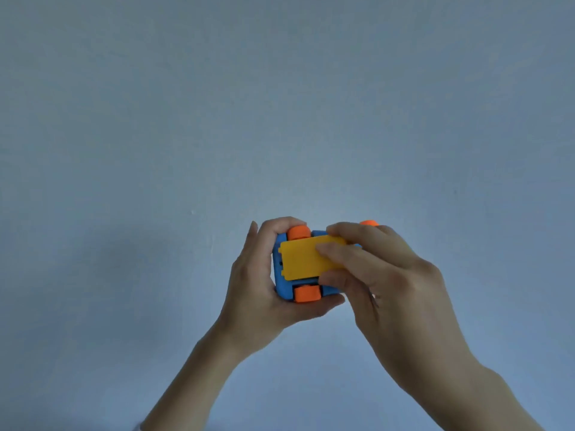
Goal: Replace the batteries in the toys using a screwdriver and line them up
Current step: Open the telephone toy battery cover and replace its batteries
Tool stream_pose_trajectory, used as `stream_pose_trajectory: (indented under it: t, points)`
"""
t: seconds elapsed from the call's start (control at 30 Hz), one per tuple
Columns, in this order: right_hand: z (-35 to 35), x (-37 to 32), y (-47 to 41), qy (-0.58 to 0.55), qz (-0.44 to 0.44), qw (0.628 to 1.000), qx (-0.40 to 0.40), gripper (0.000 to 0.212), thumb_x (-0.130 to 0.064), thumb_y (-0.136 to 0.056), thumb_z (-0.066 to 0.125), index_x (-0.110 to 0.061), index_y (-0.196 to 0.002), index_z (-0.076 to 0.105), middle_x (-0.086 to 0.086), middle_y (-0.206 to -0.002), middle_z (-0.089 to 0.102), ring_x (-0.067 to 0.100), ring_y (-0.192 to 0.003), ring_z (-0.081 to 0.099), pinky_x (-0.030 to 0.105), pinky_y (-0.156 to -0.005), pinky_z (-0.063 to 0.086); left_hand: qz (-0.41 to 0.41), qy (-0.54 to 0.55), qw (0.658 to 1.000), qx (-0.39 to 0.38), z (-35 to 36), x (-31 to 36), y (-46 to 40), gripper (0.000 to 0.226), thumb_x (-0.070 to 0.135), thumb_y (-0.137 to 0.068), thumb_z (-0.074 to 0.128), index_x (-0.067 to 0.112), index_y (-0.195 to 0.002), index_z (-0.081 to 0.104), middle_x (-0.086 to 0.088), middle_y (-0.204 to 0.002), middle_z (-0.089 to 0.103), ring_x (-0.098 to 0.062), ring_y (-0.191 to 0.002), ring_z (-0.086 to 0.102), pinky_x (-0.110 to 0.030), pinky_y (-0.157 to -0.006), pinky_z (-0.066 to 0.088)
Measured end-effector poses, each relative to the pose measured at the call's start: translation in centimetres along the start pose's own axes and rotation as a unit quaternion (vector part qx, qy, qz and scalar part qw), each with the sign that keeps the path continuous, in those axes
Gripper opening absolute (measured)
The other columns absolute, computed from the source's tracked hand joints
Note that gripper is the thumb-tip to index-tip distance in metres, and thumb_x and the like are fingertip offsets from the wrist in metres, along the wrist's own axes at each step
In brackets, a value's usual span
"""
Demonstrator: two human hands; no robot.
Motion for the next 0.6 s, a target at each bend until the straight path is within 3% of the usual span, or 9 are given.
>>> stream_pose_trajectory:
  t: [0.13, 0.27, 0.43, 0.6]
  points:
    - [-1.5, -0.5, -0.8, 0.030, -0.044, 0.998, 0.046, 0.011, -0.003, -0.076, 0.065, -0.006, -0.082, 0.074, 0.010, -0.096, 0.069, 0.020, -0.087, 0.055, 0.026, -0.075, 0.047, 0.027, 0.005, 0.999, 0.030, -1.6, 1.4, -0.7, 0.073, 0.053, -0.054, 0.086, 0.034, -0.114, 0.049, 0.003, -0.108, 0.059, -0.029, -0.097, 0.063, -0.048, -0.078, 0.057]
    - [-1.3, -0.7, -0.2, 0.028, -0.058, 0.997, 0.044, 0.023, -0.014, -0.083, 0.055, -0.006, -0.087, 0.076, 0.011, -0.099, 0.069, 0.019, -0.094, 0.056, 0.023, -0.075, 0.048, 0.067, -0.055, 0.996, 0.036, -2.1, 2.1, -0.3, 0.070, 0.055, -0.060, 0.083, 0.036, -0.117, 0.046, 0.015, -0.111, 0.061, -0.018, -0.101, 0.065, -0.068, -0.094, 0.041]
    - [-0.9, -0.7, 0.2, 0.043, -0.065, 0.996, 0.037, 0.019, -0.002, -0.070, 0.070, -0.005, -0.088, 0.076, 0.012, -0.100, 0.069, 0.018, -0.095, 0.055, 0.025, -0.073, 0.050, 0.082, -0.077, 0.993, 0.038, -1.9, 2.2, -0.2, 0.068, 0.062, -0.066, 0.076, 0.040, -0.120, 0.042, 0.020, -0.114, 0.060, -0.013, -0.102, 0.065, -0.066, -0.100, 0.037]
    - [-0.8, -1.2, 0.0, 0.048, -0.075, 0.995, 0.038, 0.023, 0.001, -0.066, 0.071, -0.004, -0.088, 0.075, 0.014, -0.099, 0.068, 0.021, -0.092, 0.055, 0.032, -0.067, 0.053, 0.094, -0.099, 0.990, 0.036, -1.7, 2.4, -0.4, 0.064, 0.063, -0.068, 0.072, 0.045, -0.120, 0.040, 0.023, -0.115, 0.057, -0.010, -0.104, 0.063, -0.063, -0.107, 0.032]
Point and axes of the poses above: each hand's wrist, its own y-axis away from the middle knuckle, its own z-axis out of the palm, x = y × z, the point moved 9 cm from there along -y, towards the middle knuckle
